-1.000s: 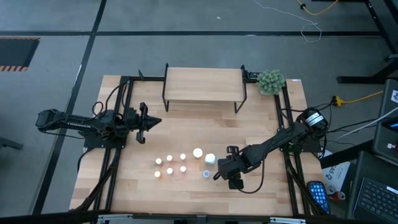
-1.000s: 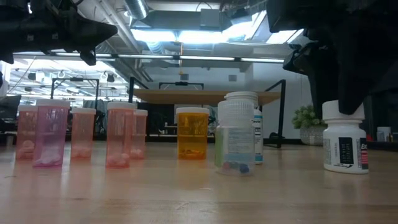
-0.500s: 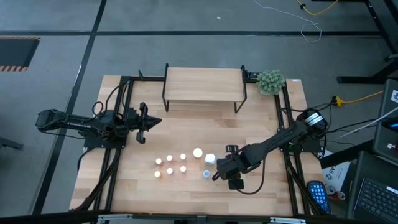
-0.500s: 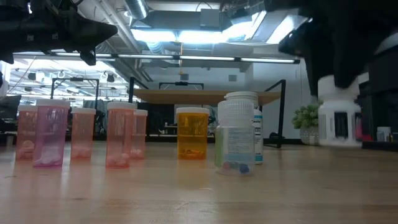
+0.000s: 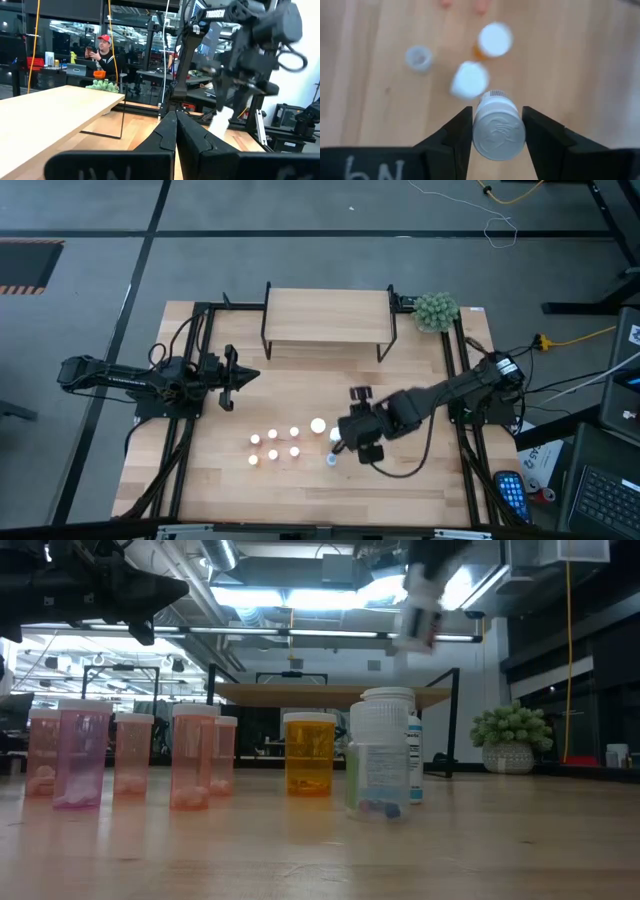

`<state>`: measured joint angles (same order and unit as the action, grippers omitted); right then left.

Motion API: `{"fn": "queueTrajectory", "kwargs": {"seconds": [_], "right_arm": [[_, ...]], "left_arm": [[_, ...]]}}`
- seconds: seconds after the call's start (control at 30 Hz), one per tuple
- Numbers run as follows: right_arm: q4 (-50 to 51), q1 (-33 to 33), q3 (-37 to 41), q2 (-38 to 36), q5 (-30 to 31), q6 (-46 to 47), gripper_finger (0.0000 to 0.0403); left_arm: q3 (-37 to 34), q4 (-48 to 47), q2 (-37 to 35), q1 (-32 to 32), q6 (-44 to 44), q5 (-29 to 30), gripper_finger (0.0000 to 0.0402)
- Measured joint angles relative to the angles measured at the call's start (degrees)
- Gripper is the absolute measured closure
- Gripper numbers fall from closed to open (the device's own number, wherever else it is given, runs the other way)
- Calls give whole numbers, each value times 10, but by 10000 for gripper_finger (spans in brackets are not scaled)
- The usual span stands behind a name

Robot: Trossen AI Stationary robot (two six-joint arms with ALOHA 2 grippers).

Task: Pick and place medicine bottles onto shelf by color
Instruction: Put the small white pill bottle on the shelf

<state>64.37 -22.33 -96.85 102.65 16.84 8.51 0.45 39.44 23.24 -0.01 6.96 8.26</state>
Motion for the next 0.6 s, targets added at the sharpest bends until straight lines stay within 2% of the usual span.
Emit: {"fn": "queueTrajectory", "kwargs": {"seconds": [0.17,0.37,0.47,0.6], "right_arm": [[10,80,-68,0,-4,-104,246],[15,213,-154,0,-19,-215,246],[16,293,-180,0,-22,-248,246],[28,408,-190,-1,-76,-255,246]], "left_arm": [[0,0,0,0,3,0,401],[0,0,0,0,3,0,401],[0,0,0,0,3,0,401],[0,0,0,0,3,0,401]]}}
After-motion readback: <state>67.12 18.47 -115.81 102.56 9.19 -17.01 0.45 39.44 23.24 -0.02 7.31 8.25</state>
